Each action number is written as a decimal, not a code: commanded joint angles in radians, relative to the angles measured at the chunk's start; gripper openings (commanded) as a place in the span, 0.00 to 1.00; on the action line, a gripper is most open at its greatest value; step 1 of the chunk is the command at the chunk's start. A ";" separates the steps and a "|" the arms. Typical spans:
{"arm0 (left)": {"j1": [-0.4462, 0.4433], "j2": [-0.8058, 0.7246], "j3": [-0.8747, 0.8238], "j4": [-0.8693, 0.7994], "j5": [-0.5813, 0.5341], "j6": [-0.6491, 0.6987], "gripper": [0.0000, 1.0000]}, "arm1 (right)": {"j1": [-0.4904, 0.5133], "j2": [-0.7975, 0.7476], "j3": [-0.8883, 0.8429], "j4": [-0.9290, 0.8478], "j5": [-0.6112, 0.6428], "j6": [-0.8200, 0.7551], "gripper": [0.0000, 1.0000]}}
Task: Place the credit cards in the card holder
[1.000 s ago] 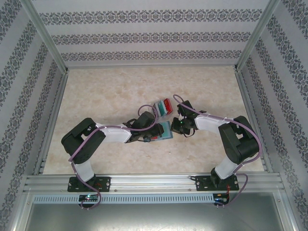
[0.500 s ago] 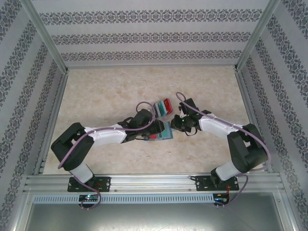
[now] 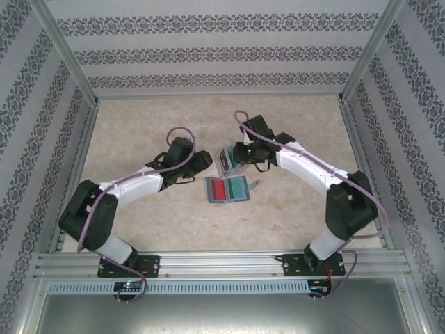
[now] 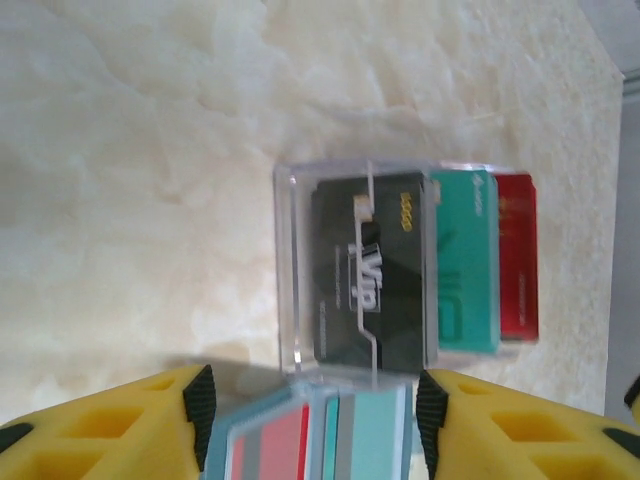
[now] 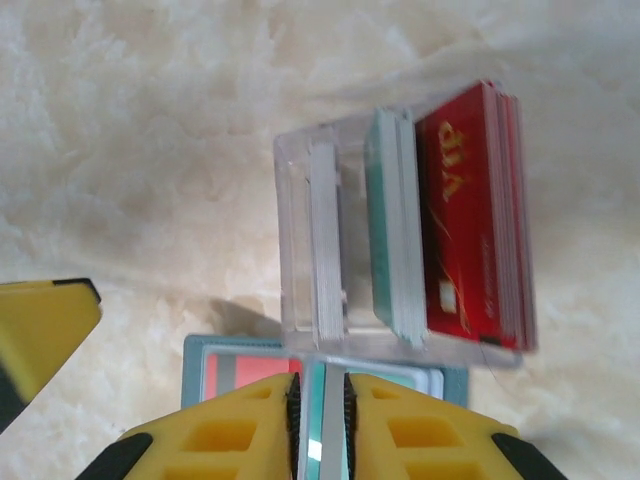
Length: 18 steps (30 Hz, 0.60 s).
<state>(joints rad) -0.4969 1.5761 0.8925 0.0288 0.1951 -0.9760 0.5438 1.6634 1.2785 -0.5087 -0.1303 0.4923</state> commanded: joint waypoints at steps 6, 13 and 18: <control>0.057 0.173 0.106 0.094 0.168 -0.062 0.53 | 0.063 0.207 0.207 -0.172 0.123 -0.057 0.21; 0.061 0.241 0.115 0.156 0.174 -0.116 0.53 | 0.083 0.300 0.296 -0.223 0.185 -0.081 0.25; 0.065 0.282 0.136 0.165 0.191 -0.114 0.56 | 0.088 0.325 0.317 -0.231 0.199 -0.089 0.28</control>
<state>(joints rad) -0.4454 1.8366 0.9943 0.1452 0.3630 -1.0744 0.6201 1.9667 1.5642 -0.6968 0.0280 0.4229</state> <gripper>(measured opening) 0.561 0.273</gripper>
